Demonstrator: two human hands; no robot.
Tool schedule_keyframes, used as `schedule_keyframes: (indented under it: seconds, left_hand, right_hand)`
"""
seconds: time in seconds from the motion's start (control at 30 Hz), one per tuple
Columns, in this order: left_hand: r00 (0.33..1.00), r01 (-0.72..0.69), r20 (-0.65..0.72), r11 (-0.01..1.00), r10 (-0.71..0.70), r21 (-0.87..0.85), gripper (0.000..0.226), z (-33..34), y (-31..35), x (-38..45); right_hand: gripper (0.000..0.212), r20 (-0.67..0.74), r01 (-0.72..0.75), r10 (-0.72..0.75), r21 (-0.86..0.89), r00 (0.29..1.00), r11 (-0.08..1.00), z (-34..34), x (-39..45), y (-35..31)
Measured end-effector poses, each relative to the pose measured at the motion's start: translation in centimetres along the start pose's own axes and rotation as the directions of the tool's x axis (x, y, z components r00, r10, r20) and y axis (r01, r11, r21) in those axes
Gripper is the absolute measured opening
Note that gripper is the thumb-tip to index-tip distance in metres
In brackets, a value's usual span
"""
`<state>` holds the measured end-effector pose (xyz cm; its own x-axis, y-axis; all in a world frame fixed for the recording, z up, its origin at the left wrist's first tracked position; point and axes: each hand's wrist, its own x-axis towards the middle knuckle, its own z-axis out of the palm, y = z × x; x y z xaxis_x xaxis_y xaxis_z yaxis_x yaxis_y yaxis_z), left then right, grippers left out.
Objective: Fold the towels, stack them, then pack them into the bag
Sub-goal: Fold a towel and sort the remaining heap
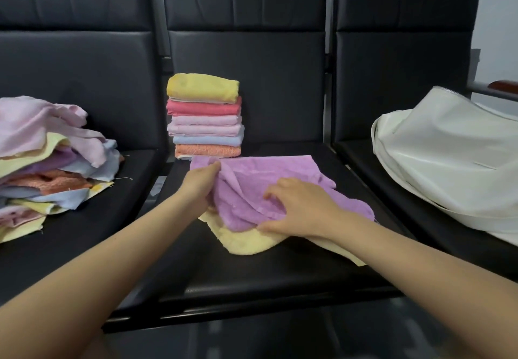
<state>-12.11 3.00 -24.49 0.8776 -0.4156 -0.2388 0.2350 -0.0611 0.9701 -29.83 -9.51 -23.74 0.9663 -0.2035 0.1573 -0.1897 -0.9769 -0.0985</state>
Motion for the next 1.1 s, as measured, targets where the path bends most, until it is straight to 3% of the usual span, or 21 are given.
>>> schedule_keyframes:
  seconds: [0.1, 0.27, 0.47, 0.57, 0.67, 0.77, 0.83, 0.9, 0.97, 1.03, 1.1]
  left_hand:
    - [0.999, -0.019, -0.028, 0.999, 0.018, -0.037, 0.043, -0.8, 0.7, 0.2]
    - [0.989, -0.095, -0.122, 0.993, 0.086, -0.065, 0.04, -2.2, 2.5, 0.2]
    - [0.975, -0.156, -0.174, 0.984, 0.14, -0.08, 0.025, -2.7, 3.4, -0.8]
    - [0.967, -0.185, -0.207, 0.969, 0.149, -0.167, 0.018, -3.2, 4.0, -0.9]
    - [0.94, -0.244, -0.284, 0.954, 0.189, -0.173, 0.02, -4.2, 4.9, -0.8]
    - [0.898, -0.286, -0.337, 0.958, 0.281, 0.037, 0.03, -4.9, 4.4, -0.2]
    - [0.897, -0.284, -0.297, 0.941, 0.328, 0.182, 0.034, -4.9, 3.3, 0.2]
    - [0.898, -0.308, -0.204, 0.889, 0.389, 0.339, 0.037, -4.5, 1.8, 0.4]
    - [0.887, -0.357, -0.113, 0.82, 0.448, 0.448, 0.038, -3.5, 0.7, 0.3]
    - [0.884, -0.404, 0.016, 0.746, 0.467, 0.529, 0.035, -2.2, -0.1, -0.2]
    - [0.873, -0.452, 0.179, 0.614, 0.454, 0.648, 0.029, -1.1, -0.8, -0.5]
  right_hand:
    - [0.018, -0.006, 0.011, -0.012, -0.06, 1.0, 0.998, -0.1, 0.0, -0.3]
    - [0.035, -0.017, -0.09, 0.097, 0.245, 0.995, 0.965, -2.6, 0.1, 2.0]
    - [0.017, -0.045, -0.257, 0.268, 0.175, 0.962, 0.95, -3.7, -0.7, 5.2]
    - [0.022, -0.127, -0.317, 0.358, 0.259, 0.925, 0.912, -5.1, -1.1, 5.9]
    - [0.028, -0.206, -0.268, 0.472, 0.605, 0.857, 0.75, -6.0, -1.6, 7.8]
    - [0.035, -0.064, -0.161, 0.499, 0.904, 0.864, 0.396, -5.0, -1.8, 9.7]
    - [0.03, 0.04, -0.158, 0.531, 0.971, 0.847, 0.178, -3.7, -0.9, 10.2]
    - [0.023, 0.105, -0.229, 0.662, 0.968, 0.742, 0.104, -2.9, 0.3, 9.7]
    - [0.02, 0.105, -0.371, 0.75, 0.908, 0.653, 0.195, -1.8, 1.0, 9.2]
    - [0.027, 0.084, -0.445, 0.664, 0.803, 0.743, 0.397, -0.5, 1.3, 8.7]
    - [0.047, 0.141, -0.437, 0.52, 0.743, 0.843, 0.507, 0.9, 1.6, 8.5]
